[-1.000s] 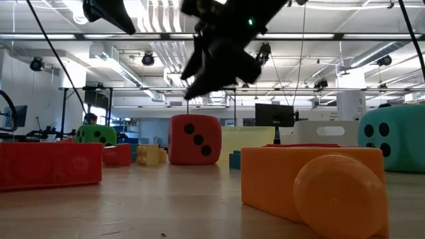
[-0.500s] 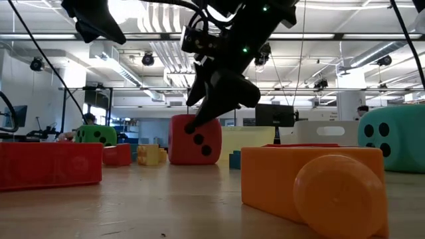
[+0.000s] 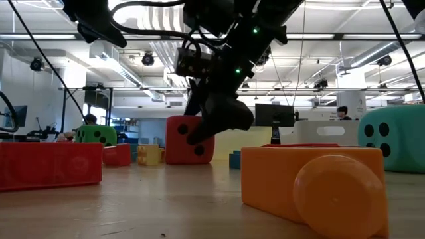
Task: Pick & Place Toys
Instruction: Put the red dice into the transparent bin
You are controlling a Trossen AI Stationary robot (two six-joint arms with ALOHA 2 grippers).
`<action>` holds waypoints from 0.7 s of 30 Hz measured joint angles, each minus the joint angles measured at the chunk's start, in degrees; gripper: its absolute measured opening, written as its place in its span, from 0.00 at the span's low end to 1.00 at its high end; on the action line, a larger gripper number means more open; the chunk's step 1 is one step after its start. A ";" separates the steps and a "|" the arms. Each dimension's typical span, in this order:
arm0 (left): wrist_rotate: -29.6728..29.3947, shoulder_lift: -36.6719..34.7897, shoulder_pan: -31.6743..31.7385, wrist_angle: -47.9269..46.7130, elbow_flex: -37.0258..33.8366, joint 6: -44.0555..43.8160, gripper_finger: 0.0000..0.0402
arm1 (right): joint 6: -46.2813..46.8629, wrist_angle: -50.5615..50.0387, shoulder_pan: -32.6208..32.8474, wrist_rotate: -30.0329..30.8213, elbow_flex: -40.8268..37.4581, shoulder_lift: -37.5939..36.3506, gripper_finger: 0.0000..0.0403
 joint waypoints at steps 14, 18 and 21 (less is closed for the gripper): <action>0.00 0.00 0.02 -0.89 0.00 0.11 0.00 | 9.09 -0.52 0.48 0.84 -0.08 1.04 0.48; 0.00 0.00 0.02 -0.89 0.00 0.11 0.00 | 9.75 -0.55 1.43 1.32 -0.18 1.04 0.46; 0.00 0.00 0.02 -0.89 0.00 0.11 0.00 | 9.99 -0.49 2.39 3.24 -0.23 1.00 0.45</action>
